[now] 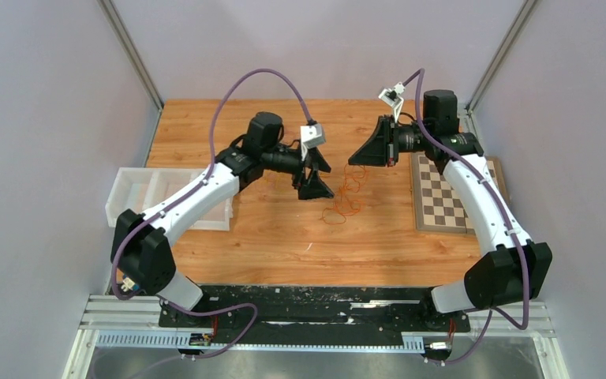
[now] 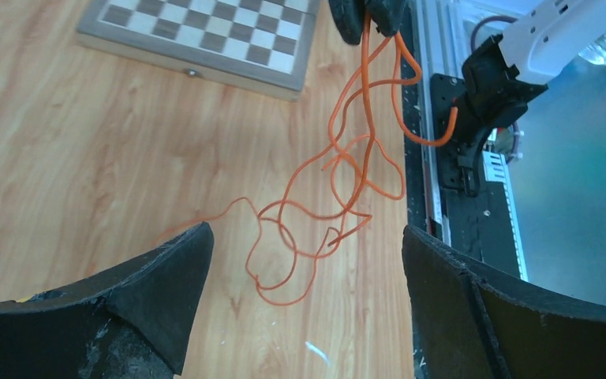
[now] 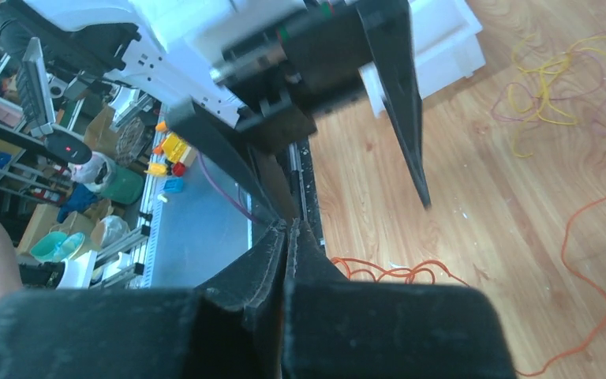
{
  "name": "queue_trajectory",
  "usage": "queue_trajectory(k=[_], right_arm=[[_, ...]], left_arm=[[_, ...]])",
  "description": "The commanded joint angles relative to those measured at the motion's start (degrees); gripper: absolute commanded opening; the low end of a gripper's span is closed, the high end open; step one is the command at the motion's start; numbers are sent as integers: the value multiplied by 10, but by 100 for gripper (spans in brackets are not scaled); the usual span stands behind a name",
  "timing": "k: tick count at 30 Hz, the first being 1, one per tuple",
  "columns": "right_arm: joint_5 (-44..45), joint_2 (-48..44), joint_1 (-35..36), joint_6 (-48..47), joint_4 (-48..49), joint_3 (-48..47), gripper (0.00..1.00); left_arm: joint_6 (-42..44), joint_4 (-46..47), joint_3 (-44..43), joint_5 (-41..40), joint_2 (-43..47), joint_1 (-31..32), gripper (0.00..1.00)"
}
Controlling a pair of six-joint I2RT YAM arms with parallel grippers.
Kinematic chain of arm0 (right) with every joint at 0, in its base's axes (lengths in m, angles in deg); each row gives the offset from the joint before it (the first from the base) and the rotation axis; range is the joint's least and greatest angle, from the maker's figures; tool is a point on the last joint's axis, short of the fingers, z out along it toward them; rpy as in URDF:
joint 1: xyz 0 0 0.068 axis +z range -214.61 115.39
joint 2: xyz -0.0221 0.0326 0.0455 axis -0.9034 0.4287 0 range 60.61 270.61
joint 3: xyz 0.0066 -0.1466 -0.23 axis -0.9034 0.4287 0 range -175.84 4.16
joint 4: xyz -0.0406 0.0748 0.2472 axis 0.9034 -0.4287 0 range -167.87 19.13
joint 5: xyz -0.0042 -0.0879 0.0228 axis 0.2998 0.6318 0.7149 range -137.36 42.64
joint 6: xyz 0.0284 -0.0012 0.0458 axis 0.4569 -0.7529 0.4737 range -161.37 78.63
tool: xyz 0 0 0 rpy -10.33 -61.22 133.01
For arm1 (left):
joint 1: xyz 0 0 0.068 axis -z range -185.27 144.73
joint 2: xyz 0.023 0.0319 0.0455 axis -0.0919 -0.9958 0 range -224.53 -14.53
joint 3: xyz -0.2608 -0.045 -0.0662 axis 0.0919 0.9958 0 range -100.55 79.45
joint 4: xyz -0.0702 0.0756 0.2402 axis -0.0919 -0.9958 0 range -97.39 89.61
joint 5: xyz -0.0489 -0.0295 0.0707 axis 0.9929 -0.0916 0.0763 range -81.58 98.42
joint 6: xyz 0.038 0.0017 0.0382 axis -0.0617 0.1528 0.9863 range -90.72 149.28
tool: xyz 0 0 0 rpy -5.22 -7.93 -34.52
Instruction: Untangle the cables
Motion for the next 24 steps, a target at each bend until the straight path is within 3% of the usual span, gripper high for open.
queue_trajectory(k=[1,4,6,8,9,10,11,12,14,16,19,24], right_arm=[[-33,-22,24,9,38,4,0],[-32,-16,41,9,44,8,0],[-33,-6,45,11,45,2,0],[-33,7,45,11,45,-9,0],[-31,10,44,10,44,-15,0],[-31,13,43,9,44,-19,2],[-31,13,39,8,43,-22,10],[-31,13,34,7,43,-21,26],[-27,8,14,-1,42,-12,67],[-1,-8,-9,-17,43,7,89],[39,-34,-13,-53,44,46,99],[82,-44,6,-91,45,88,100]], left_arm=[[33,5,-39,-21,-22,47,97],[2,17,-48,-19,-36,62,96],[-24,30,-49,-5,-45,68,85],[-44,38,-49,8,-52,70,60],[-45,29,-53,11,-54,70,38],[-44,18,-57,16,-58,70,26],[-44,-3,-64,20,-59,66,9],[-55,-8,-65,29,-57,62,4],[-118,22,-51,44,-45,44,0],[-196,96,-20,59,-31,18,0],[-271,180,3,74,-21,-11,0],[-411,304,30,93,-24,-31,0]])
